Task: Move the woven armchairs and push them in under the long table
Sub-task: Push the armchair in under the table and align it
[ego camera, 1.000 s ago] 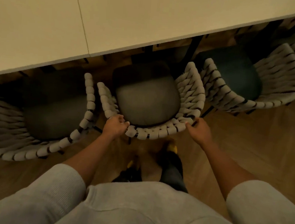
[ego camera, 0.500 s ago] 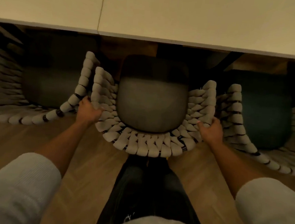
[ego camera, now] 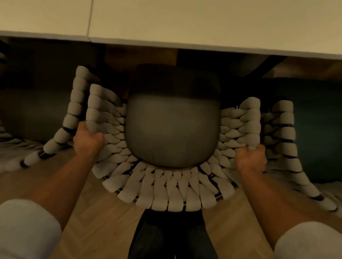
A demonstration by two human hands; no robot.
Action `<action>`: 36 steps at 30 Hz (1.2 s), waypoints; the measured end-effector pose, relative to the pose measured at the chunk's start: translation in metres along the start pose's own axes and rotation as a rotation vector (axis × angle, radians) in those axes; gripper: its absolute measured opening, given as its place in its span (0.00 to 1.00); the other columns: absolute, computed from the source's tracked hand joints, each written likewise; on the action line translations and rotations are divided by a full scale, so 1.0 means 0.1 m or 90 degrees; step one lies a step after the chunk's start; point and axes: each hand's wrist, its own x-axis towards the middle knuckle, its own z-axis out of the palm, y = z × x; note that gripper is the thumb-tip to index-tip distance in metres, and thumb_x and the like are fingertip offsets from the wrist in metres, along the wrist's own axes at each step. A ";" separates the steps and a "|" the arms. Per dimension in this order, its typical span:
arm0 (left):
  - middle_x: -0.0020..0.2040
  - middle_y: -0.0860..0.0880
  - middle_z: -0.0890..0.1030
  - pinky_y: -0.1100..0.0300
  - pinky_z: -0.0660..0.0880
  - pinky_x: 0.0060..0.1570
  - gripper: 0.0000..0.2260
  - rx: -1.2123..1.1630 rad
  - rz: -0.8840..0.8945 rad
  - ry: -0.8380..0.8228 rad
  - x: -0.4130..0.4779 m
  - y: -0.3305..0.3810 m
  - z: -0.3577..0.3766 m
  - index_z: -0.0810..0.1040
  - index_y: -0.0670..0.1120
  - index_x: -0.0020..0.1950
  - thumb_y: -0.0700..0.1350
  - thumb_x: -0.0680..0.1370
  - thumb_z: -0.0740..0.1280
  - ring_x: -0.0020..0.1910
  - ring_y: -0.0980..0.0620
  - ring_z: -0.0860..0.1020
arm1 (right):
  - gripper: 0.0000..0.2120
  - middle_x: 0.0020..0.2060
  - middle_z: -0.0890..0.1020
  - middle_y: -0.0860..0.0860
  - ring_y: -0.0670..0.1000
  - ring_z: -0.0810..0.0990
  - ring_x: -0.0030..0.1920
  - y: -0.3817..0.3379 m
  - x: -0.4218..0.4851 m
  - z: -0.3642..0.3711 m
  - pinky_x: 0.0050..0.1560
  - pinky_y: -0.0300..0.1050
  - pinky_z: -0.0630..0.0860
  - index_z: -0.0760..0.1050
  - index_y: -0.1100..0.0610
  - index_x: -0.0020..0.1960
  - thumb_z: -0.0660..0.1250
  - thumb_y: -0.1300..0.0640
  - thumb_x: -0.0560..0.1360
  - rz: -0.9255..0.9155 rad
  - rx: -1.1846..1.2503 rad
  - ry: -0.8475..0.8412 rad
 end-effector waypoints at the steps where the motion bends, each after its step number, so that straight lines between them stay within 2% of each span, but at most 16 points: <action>1: 0.63 0.43 0.79 0.42 0.75 0.63 0.20 -0.020 0.015 0.011 -0.07 0.05 -0.02 0.72 0.49 0.69 0.43 0.77 0.69 0.63 0.40 0.76 | 0.19 0.63 0.79 0.61 0.65 0.77 0.62 -0.01 -0.01 -0.04 0.61 0.59 0.74 0.72 0.58 0.68 0.67 0.50 0.81 0.003 0.002 0.006; 7: 0.63 0.43 0.79 0.38 0.75 0.63 0.20 -0.034 0.026 0.035 -0.09 0.44 0.01 0.72 0.53 0.69 0.46 0.78 0.69 0.62 0.38 0.77 | 0.18 0.62 0.80 0.60 0.65 0.78 0.62 -0.19 0.14 -0.21 0.62 0.60 0.74 0.73 0.57 0.67 0.67 0.51 0.80 -0.009 0.026 0.039; 16: 0.64 0.42 0.79 0.41 0.74 0.62 0.22 -0.028 0.078 0.029 0.26 0.89 0.24 0.71 0.50 0.70 0.46 0.77 0.70 0.63 0.38 0.77 | 0.18 0.63 0.80 0.59 0.64 0.77 0.64 -0.60 0.54 -0.14 0.63 0.61 0.73 0.72 0.56 0.67 0.67 0.50 0.80 -0.003 0.025 0.035; 22: 0.64 0.42 0.79 0.39 0.74 0.63 0.23 0.003 0.103 0.014 0.56 1.09 0.35 0.70 0.51 0.71 0.47 0.77 0.71 0.63 0.38 0.77 | 0.21 0.63 0.80 0.59 0.64 0.78 0.63 -0.63 0.61 0.02 0.64 0.63 0.75 0.71 0.55 0.69 0.67 0.49 0.80 0.023 0.028 0.020; 29: 0.64 0.40 0.78 0.38 0.74 0.63 0.22 0.043 0.092 0.005 0.72 1.04 0.42 0.70 0.49 0.70 0.48 0.78 0.70 0.63 0.35 0.76 | 0.20 0.63 0.79 0.61 0.65 0.77 0.63 -0.68 0.57 0.12 0.60 0.58 0.74 0.70 0.59 0.68 0.66 0.51 0.81 0.000 0.010 0.038; 33: 0.65 0.39 0.77 0.36 0.73 0.63 0.23 0.081 0.100 -0.026 0.78 1.06 0.41 0.66 0.46 0.71 0.46 0.79 0.70 0.64 0.34 0.75 | 0.21 0.65 0.78 0.60 0.64 0.77 0.64 -0.73 0.60 0.13 0.62 0.58 0.74 0.68 0.60 0.70 0.66 0.51 0.82 -0.010 0.038 0.001; 36: 0.67 0.38 0.75 0.37 0.73 0.63 0.26 0.109 0.097 -0.079 0.78 1.09 0.35 0.63 0.46 0.71 0.45 0.78 0.71 0.65 0.34 0.75 | 0.25 0.66 0.75 0.61 0.64 0.75 0.66 -0.68 0.65 0.06 0.66 0.60 0.73 0.64 0.61 0.72 0.68 0.53 0.81 -0.003 0.050 -0.069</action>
